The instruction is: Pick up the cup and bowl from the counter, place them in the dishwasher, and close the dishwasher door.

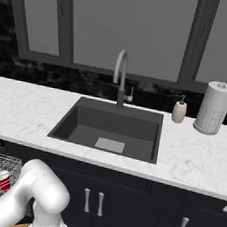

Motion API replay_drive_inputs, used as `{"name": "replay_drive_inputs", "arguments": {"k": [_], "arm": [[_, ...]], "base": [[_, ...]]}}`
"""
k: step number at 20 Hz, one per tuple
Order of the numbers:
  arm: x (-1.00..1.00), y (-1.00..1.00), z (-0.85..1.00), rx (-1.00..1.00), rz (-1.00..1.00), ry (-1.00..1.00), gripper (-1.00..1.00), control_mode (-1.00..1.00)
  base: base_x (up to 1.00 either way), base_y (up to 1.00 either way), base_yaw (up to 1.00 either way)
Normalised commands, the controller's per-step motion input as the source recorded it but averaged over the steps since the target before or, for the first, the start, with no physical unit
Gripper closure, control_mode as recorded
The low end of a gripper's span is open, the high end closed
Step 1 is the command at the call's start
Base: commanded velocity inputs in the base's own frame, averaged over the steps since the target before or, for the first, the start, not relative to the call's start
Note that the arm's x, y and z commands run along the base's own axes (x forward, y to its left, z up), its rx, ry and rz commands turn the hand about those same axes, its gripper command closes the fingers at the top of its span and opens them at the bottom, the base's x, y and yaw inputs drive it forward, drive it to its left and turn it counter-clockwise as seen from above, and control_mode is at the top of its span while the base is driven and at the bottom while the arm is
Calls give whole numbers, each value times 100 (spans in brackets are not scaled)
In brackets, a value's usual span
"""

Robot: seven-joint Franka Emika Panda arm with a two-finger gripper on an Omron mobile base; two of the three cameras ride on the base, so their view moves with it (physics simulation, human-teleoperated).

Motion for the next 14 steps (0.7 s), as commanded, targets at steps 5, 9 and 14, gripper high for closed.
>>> {"name": "replay_drive_inputs", "arguments": {"k": [5, 9, 14], "arm": [[100, -92, -98, 2, -22, -39, -100, -100], [100, -83, -47, 20, -24, -36, -100, -100], [100, -100, -30, 30, -28, -15, -100, -100]], "base": [[0, 0, 0], [0, 0, 0], [0, 0, 0]]}}
